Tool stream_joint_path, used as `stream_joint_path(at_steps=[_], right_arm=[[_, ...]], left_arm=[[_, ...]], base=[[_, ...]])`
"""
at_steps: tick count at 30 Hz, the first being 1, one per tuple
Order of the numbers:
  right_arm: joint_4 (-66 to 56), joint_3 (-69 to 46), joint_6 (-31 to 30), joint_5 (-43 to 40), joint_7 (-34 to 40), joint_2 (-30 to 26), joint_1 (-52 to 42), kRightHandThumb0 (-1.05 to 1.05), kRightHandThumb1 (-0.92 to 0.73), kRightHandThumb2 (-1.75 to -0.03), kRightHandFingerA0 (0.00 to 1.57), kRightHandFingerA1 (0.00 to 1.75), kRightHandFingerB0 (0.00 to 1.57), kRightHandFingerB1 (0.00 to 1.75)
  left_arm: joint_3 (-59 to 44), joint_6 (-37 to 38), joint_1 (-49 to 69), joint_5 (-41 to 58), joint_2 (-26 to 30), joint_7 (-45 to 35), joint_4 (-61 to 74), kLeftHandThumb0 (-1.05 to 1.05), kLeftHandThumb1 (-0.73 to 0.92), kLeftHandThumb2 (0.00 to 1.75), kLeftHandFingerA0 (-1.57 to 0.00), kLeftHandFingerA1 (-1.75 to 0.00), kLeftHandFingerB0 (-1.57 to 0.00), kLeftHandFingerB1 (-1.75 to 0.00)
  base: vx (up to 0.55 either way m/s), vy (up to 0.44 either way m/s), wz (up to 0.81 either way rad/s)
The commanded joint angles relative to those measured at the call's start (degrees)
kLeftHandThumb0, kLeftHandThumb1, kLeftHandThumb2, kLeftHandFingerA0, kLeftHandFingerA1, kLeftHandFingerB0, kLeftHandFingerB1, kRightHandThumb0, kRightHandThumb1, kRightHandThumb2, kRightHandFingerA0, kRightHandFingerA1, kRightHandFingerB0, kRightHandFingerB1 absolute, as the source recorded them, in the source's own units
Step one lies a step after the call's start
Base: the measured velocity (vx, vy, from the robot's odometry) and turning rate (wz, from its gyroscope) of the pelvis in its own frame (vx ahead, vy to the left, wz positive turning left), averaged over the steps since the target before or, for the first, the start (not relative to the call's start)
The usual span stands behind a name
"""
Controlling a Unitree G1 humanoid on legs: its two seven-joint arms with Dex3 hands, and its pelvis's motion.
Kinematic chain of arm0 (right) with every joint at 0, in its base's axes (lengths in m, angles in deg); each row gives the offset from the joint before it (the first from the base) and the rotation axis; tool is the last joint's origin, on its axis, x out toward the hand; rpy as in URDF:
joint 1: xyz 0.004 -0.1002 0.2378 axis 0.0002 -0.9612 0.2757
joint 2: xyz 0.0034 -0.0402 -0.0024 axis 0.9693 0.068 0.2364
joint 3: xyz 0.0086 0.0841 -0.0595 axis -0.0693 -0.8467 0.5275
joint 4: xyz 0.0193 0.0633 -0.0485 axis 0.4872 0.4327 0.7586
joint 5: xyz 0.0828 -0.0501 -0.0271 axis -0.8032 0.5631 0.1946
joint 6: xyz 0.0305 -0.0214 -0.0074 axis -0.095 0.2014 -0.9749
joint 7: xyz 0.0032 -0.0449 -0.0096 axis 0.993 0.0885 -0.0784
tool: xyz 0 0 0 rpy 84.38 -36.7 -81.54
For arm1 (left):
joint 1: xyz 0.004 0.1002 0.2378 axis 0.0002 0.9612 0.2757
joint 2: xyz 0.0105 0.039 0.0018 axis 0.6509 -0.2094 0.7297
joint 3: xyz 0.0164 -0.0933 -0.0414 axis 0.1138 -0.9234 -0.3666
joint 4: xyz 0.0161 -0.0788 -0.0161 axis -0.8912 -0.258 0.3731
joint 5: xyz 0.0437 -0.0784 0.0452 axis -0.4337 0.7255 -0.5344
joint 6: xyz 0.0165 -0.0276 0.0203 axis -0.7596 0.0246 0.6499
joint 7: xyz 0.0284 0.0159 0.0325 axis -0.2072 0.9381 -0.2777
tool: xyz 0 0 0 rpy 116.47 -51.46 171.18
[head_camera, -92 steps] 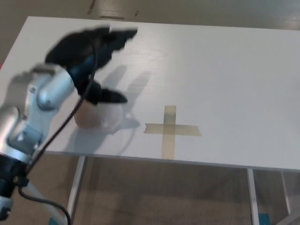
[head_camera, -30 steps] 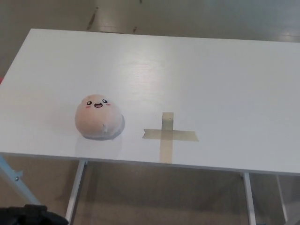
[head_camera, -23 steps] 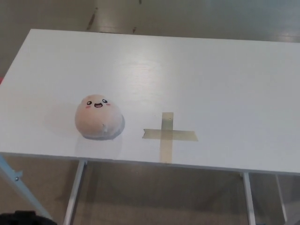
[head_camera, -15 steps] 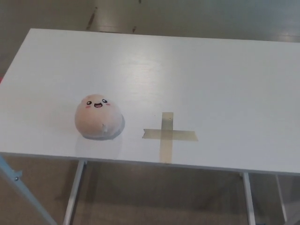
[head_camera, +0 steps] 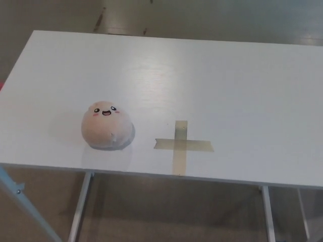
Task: Use the left hand to take the pink dumpling toy on a person's hand and put it on the desk.
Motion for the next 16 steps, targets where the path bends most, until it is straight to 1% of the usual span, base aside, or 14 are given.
stream_joint_path(at_steps=[1, 2, 10, 16], right_arm=[[0.3, -0.8, 1.7, -0.6, 2.5, 0.6, -0.8, -0.25, -0.69, -0.6, 0.7, 0.47, 0.56, 0.42], [0.3, -0.9, 1.6, -0.7, 2.3, 0.6, -0.8, -0.25, -0.69, -0.6, 0.71, 0.47, 0.56, 0.42], [0.4, 0.3, 0.4, 0.3, 1.0, -0.2, 0.0, -0.24, -0.7, -0.61, 0.69, 0.46, 0.6, 0.44], [0.4, 0.6, -0.1, 0.3, 0.7, -0.4, 0.2, -0.25, -0.7, -0.61, 0.67, 0.45, 0.58, 0.43]], left_arm=[[1.8, 1.6, -2.7, -2.0, -0.7, 6.8, -6.4, -0.49, 0.55, 0.84, -0.67, -0.58, -0.47, -0.51], [1.8, 1.7, -2.9, -1.8, -0.7, 7.0, -6.9, -0.44, 0.65, 0.61, -0.76, -0.45, -0.53, -0.39], [2.8, 1.9, -4.5, -1.6, -0.9, 7.6, -7.8, -0.43, 0.65, 0.61, -0.77, -0.46, -0.52, -0.38], [3.3, 2.0, -4.8, -1.5, -0.9, 7.9, -8.0, -0.42, 0.65, 0.61, -0.78, -0.47, -0.52, -0.38]], base=[[0.0, 0.0, 0.0], [0.0, 0.0, 0.0], [0.0, 0.0, 0.0], [0.0, 0.0, 0.0]])
